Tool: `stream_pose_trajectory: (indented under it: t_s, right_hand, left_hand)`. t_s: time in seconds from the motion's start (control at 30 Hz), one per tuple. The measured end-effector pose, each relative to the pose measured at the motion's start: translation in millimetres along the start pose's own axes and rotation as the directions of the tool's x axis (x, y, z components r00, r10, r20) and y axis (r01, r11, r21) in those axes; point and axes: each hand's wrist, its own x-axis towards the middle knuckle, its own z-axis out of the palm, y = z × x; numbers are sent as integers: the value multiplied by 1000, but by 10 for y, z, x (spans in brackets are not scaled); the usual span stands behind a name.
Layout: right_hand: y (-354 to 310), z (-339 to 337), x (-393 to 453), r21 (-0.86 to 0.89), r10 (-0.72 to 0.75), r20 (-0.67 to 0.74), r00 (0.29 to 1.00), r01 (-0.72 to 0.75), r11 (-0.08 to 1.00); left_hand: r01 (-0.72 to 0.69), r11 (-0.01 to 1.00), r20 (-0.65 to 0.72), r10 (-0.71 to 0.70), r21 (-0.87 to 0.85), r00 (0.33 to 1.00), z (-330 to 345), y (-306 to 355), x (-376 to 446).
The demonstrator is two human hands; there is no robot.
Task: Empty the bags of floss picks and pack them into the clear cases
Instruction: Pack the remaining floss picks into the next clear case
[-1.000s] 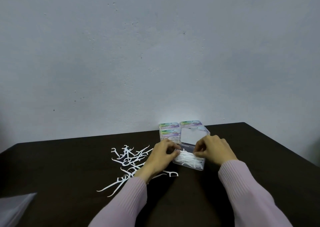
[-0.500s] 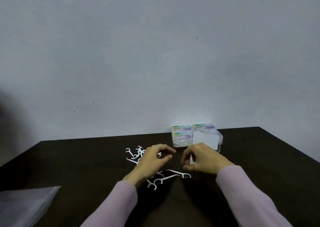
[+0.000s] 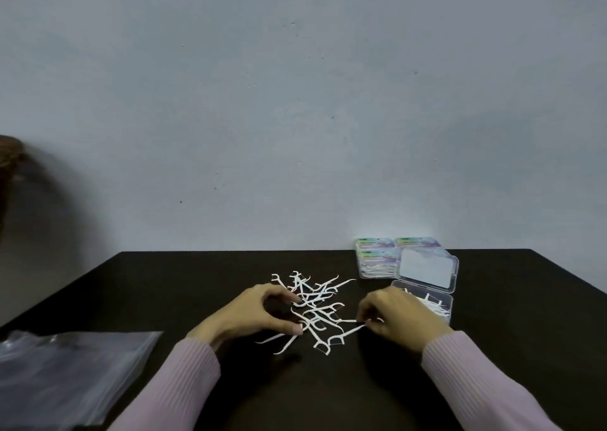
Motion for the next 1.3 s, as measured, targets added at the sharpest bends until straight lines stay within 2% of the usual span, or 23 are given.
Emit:
stream_pose_trajectory:
  t_s: [0.13,0.27,0.37,0.5,0.57,0.67,0.7,0.77,0.83,0.93,1.07,1.3]
  right_hand:
    - [-50,28,17,65,-36,16,999,34,997]
    - [-54,67,67,93,-41,4,999,41,995]
    - [-70,76,146,102,-43,-2,999,43,994]
    - [-107,54,288,18,-33,24,999,32,999]
    - [-124,51,377,19,8,82,997,-10,1000]
    - [-136,98,520,55,107,171,979,-118,991]
    - [-138,132,574,40,137,187,973,-147,988]
    - [-159,186,631,22,145,216,966,-154,988]
    - [-202,235,679,15,115,233,966,-122,992]
    - [-218,265,715,-24,102,182,978,-100,995]
    - [-141,320,711,46,73,128,989,-79,996]
    - [-26,231,585,209,41,78,996,-57,976]
  left_hand:
    - [-1,999,38,0,47,999,12,3,-4]
    - [-39,994,42,44,-98,998,6,-34,56]
    - [-63,981,-10,62,-181,998,17,-71,108]
    - [-109,976,-132,84,-189,988,53,-123,189]
    - [-114,989,-265,86,-94,960,100,-140,245]
    - [45,990,-338,4,137,941,153,-144,329]
    - [102,976,-320,-37,190,947,160,-150,349]
    - [130,951,-253,-58,279,966,192,-128,378]
    - [86,933,-163,-30,348,986,214,-115,393]
    - [21,901,-35,-6,433,999,227,-100,419]
    - [-37,873,-37,63,487,997,211,-70,428]
    - [-70,921,-145,135,384,980,212,21,329]
